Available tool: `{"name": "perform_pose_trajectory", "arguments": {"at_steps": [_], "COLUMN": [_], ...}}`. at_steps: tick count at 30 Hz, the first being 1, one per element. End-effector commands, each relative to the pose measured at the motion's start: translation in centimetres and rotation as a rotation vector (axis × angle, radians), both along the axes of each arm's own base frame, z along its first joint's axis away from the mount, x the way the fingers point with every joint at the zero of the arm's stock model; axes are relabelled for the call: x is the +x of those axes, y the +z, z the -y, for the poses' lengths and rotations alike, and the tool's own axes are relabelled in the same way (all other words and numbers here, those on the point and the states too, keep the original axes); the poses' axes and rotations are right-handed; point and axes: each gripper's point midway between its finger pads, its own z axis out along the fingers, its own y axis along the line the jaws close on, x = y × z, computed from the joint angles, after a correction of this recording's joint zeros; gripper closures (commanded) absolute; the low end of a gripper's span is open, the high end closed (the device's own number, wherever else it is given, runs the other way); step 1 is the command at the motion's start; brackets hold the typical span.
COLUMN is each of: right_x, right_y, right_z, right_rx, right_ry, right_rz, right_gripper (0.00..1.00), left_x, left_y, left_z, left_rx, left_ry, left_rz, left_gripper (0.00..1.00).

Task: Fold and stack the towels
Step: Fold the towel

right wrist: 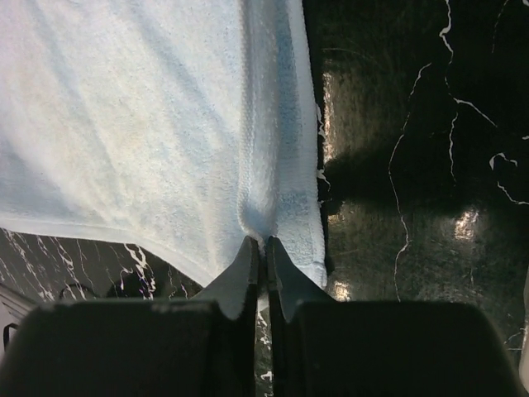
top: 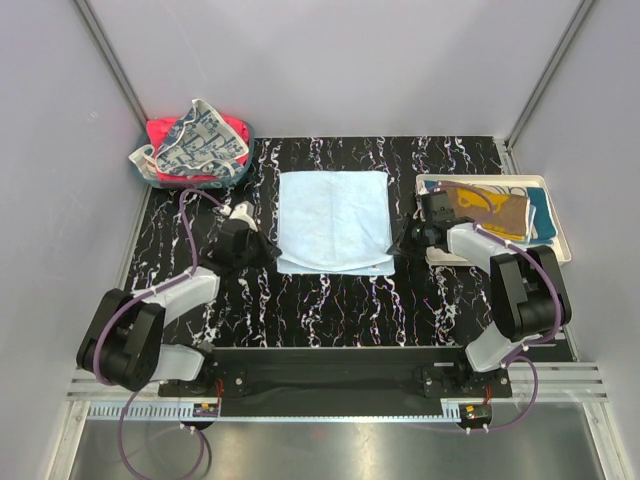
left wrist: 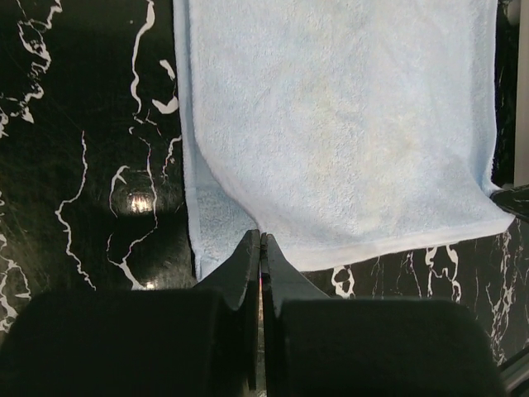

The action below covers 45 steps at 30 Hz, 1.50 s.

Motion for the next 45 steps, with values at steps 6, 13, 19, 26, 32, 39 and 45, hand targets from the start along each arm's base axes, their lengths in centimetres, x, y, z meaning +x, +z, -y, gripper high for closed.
{"name": "perform_pose_trajectory", "arguments": {"at_steps": [6,13,19,26,32,39,45], "right_x": [-1.1,-1.9,-2.7,-3.0,-1.6,-1.5,-2.8], "right_y": [-0.4,0.0,0.6,2.1,2.2,-1.6,-2.8], "right_z": [-0.2,0.6,2.0,3.1,1.4,1.4,0.9], "right_rx": [-0.008,-0.043,-0.108,-0.149,-0.139,-0.229,-0.238], "right_ry": [0.022,0.016,-0.005,-0.051,-0.035,-0.039,-0.018], "right_rz": [-0.022,-0.025,-0.011,0.028,0.051,0.009,-0.006], "right_gripper": [0.77,0.65,0.63,0.62,0.61,0.59,0.52], "left_x": [-1.0,-1.5,-2.4,-2.0,0.3,0.9,-0.8], "left_y": [-1.8,-2.3,-2.8,-1.1,0.2,-4.0,-6.9], "left_z": [0.3,-0.8,-2.2,-3.1,-1.4,-0.4,-0.5], "left_rx": [0.008,0.045,0.1,0.123,0.106,0.155,0.189], "left_ry": [-0.023,0.028,0.068,0.107,0.06,0.01,-0.011], "left_rz": [-0.021,-0.052,-0.087,-0.055,-0.034,-0.159,-0.23], "left_gripper": [1.0,0.95,0.87,0.7,0.59,0.37,0.34]}}
